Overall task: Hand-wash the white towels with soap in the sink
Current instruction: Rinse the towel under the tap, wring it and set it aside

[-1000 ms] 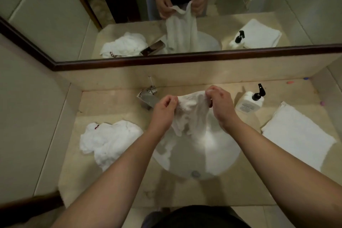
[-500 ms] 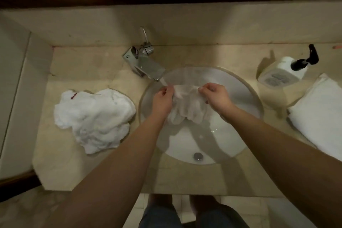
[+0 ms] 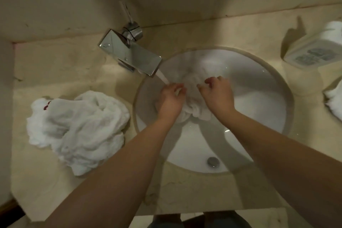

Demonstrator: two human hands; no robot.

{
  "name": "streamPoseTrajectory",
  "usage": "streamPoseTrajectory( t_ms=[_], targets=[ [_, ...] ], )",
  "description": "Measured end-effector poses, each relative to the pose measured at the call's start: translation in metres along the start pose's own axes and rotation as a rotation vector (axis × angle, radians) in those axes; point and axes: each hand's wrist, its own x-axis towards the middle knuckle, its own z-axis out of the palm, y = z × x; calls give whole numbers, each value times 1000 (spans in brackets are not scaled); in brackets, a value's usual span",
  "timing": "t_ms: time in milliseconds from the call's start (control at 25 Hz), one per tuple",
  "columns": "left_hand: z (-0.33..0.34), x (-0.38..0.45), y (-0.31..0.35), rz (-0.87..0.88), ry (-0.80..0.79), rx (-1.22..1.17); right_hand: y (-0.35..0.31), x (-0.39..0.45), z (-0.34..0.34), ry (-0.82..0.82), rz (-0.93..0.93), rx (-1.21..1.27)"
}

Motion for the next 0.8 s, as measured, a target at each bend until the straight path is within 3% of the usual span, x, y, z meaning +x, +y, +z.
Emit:
streamPoseTrajectory(
  t_ms=[160,280,480,680,720,800],
  targets=[
    [14,10,-28,23,-74,315,17,-9,21,33,-52,-122],
    [16,14,-34,63,6,262,22,-5,24,80,-91,-131],
    [7,8,-11,-15,-10,-208,-12,-19,8,79,102,367],
    [-10,12,18,-104,-61,-371,-34,-21,-14,-102,358,1068],
    [-11,14,22,-132,-95,-403,-30,-17,-16,-125,393,1116],
    [-10,25,23,-149,-137,-369,-16,-2,-13,-44,413,921]
  ],
)
